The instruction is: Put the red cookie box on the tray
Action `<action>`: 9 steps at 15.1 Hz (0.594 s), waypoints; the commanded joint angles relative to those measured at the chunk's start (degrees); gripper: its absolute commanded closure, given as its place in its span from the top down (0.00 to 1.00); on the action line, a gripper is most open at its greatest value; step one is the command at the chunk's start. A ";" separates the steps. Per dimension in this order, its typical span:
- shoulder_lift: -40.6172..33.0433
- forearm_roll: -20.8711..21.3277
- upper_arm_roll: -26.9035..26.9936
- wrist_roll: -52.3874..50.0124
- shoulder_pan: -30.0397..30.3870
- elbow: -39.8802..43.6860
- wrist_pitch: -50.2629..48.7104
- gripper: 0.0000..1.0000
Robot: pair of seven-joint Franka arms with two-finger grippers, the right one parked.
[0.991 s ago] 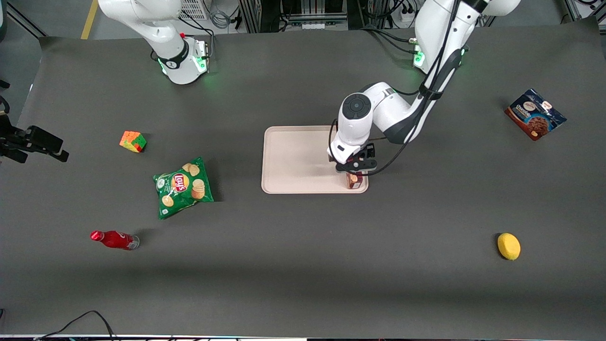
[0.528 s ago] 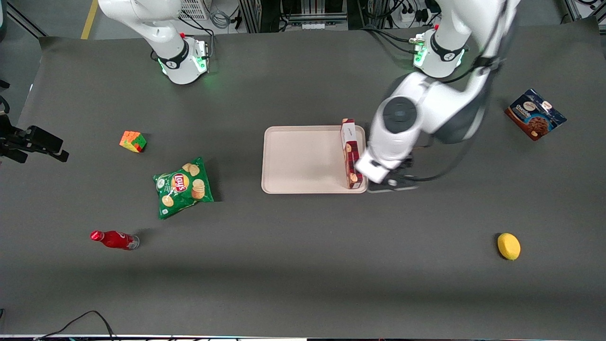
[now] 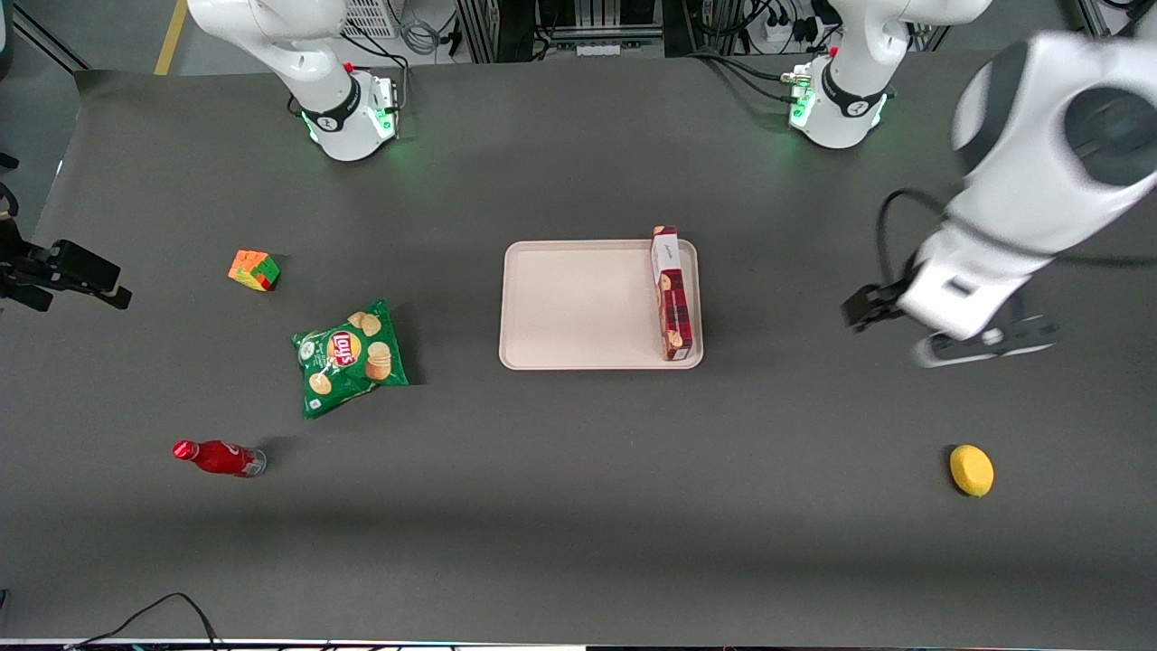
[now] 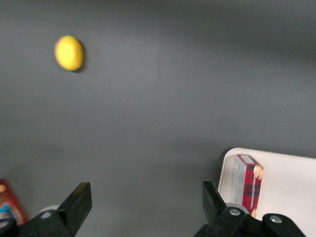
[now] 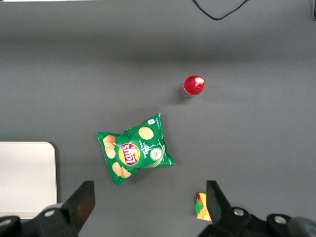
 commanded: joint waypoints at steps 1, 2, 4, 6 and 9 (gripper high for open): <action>-5.30 -0.45 1.06 6.55 2.25 4.11 -8.37 1.00; -6.97 -0.45 0.97 8.83 3.65 4.11 -9.34 1.00; -9.01 -0.72 1.15 13.40 6.20 4.11 -11.19 1.00; -9.89 -0.89 2.63 16.49 7.27 4.11 -12.34 1.00; -10.85 -0.89 3.43 17.38 8.32 4.02 -14.00 1.00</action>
